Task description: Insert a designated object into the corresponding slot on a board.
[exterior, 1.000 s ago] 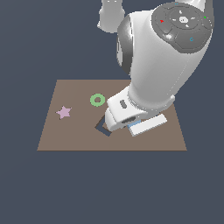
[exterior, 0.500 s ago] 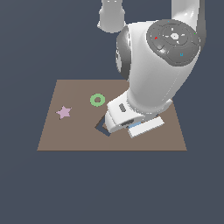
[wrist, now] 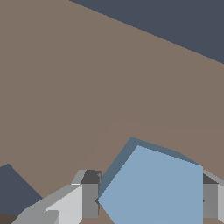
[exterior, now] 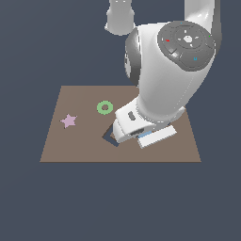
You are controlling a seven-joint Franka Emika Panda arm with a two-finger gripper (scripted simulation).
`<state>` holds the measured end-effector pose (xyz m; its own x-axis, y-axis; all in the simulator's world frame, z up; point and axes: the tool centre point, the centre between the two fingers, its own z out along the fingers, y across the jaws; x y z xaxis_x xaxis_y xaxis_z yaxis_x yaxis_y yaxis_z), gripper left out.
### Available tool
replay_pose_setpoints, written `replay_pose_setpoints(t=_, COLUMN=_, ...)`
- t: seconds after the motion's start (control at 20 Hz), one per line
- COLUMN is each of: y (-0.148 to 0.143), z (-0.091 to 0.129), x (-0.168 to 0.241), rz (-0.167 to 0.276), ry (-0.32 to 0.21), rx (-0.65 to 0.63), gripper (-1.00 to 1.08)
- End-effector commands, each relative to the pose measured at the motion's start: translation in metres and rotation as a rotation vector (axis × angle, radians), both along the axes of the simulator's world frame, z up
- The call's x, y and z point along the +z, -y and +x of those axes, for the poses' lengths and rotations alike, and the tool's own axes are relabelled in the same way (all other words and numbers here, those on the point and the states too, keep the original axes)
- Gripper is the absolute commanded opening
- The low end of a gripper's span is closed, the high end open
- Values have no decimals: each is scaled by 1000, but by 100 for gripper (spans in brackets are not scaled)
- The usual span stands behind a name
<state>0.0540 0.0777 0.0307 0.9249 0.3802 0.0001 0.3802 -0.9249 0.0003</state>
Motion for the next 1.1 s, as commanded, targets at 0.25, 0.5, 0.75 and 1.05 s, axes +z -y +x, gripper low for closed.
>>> replay_pose_setpoints(t=0.25, y=-2, z=1, x=0, rz=0, ry=0, rx=39, gripper=-100)
replay_pose_setpoints(t=0.5, y=-6, z=3, x=1, rz=0, ry=0, rx=117, gripper=-100)
replay_pose_setpoints(t=0.75, y=-13, z=4, x=1, rz=0, ry=0, rx=235, gripper=-100)
replay_pose_setpoints(t=1.05, y=-24, z=6, x=2, rz=-1, ry=1, rx=431, gripper=-100)
